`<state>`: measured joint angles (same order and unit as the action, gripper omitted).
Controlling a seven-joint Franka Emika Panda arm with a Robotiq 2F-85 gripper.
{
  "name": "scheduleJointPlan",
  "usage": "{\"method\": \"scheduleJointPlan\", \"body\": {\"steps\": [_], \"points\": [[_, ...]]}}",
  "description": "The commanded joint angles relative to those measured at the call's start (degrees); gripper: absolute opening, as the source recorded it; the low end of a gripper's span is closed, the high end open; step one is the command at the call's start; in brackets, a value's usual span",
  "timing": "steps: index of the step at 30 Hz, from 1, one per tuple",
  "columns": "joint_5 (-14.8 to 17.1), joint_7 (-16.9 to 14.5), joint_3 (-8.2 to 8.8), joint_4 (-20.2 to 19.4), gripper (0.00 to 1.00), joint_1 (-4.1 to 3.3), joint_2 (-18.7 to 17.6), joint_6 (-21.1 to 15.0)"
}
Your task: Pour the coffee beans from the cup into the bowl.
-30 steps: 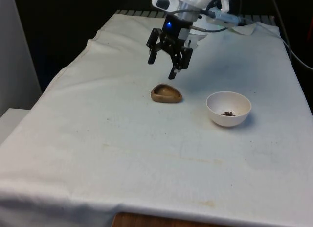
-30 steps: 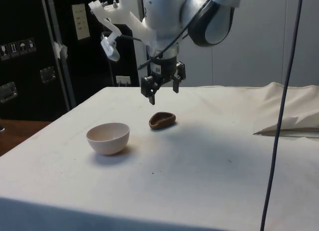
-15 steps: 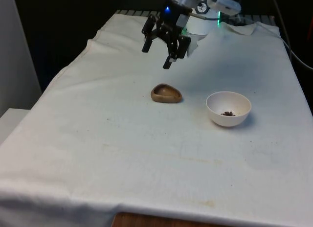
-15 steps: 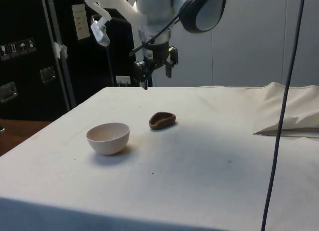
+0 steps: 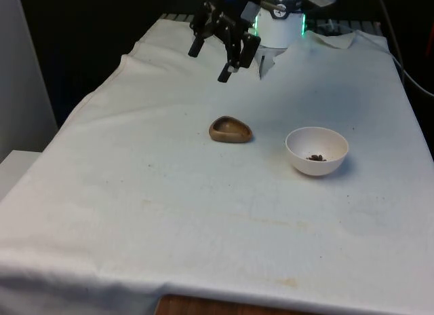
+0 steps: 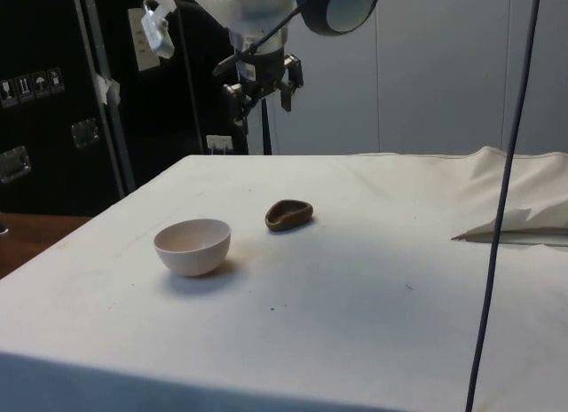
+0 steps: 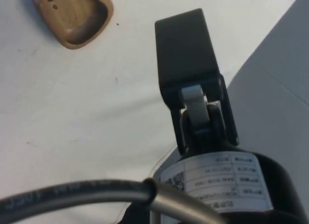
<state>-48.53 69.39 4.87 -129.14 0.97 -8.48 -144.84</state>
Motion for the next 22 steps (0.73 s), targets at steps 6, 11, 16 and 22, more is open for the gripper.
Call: {"method": "scheduleJointPlan", "body": {"steps": [6,11,16,22], "points": [[1.26,-1.60,-0.34,1.78,1.00,-0.23,0.34,2.64],[1.15,-2.29,-0.74,4.35,1.00,-0.40,0.34,5.56],[1.15,-2.92,-1.09,6.36,1.00,-0.52,0.40,7.91],[0.00,-2.41,-1.26,7.62,1.00,-0.57,0.23,9.22]]}}
